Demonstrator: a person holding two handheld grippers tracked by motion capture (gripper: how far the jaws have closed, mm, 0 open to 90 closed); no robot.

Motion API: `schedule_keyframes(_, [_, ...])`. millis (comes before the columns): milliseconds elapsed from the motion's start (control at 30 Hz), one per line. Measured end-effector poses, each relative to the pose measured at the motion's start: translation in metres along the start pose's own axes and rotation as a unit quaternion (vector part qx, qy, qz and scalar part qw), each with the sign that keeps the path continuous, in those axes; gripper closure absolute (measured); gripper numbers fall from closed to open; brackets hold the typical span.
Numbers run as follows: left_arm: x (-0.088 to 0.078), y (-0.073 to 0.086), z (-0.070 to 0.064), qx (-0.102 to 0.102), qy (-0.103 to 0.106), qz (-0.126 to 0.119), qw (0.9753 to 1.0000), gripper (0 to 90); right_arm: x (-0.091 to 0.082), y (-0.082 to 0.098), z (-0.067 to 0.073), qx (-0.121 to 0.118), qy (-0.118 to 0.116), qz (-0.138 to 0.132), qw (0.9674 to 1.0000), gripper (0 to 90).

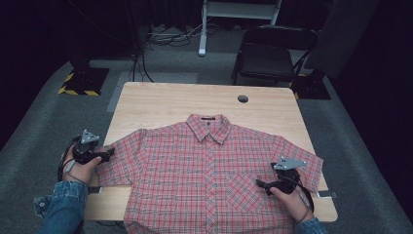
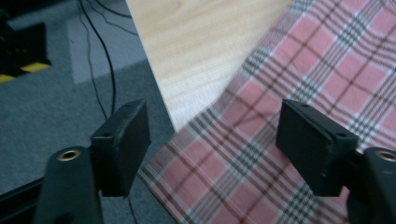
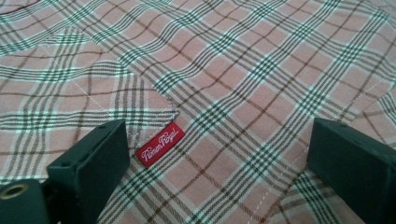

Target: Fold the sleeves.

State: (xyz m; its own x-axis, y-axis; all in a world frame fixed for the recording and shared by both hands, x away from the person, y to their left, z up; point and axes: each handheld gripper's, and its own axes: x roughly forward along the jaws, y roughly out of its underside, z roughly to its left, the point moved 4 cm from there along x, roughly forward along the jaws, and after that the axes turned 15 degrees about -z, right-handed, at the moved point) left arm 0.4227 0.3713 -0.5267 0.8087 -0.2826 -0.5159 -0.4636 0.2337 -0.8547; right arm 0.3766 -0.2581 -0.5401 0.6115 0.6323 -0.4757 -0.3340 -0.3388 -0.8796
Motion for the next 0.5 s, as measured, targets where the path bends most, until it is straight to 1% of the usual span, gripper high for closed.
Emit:
schedule_keyframes(67, [0.0000, 0.0026, 0.0001, -0.004, 0.001, 0.002, 1.0000, 28.2, 0.0000, 0.0000, 0.0000, 0.000, 0.000, 0.000, 1.0000, 5.7])
schedule_keyframes(133, [-0.0014, 0.0043, 0.0020, -0.012, 0.000, -0.001, 0.9999, 28.5, 0.0000, 0.0000, 0.0000, 0.000, 0.000, 0.000, 1.0000, 5.7])
schedule_keyframes(333, [-0.0047, 0.0074, 0.0072, -0.018, -0.005, -0.004, 0.9998, 30.3, 0.0000, 0.0000, 0.0000, 0.000, 0.000, 0.000, 1.0000, 5.7])
schedule_keyframes(400, [-0.0066, 0.0094, 0.0089, -0.024, -0.002, -0.008, 0.9997, 32.0, 0.0000, 0.0000, 0.0000, 0.000, 0.000, 0.000, 1.0000, 5.7])
schedule_keyframes(433, [-0.0066, 0.0094, 0.0089, -0.024, -0.002, -0.008, 0.9997, 32.9, 0.0000, 0.0000, 0.0000, 0.000, 0.000, 0.000, 1.0000, 5.7])
schedule_keyframes(467, [-0.0074, 0.0104, 0.0085, -0.033, 0.003, -0.011, 0.9994, 34.5, 0.0000, 0.0000, 0.0000, 0.000, 0.000, 0.000, 1.0000, 5.7])
schedule_keyframes(500, [-0.0075, 0.0108, 0.0085, -0.036, 0.006, -0.012, 0.9992, 36.1, 0.0000, 0.0000, 0.0000, 0.000, 0.000, 0.000, 1.0000, 5.7])
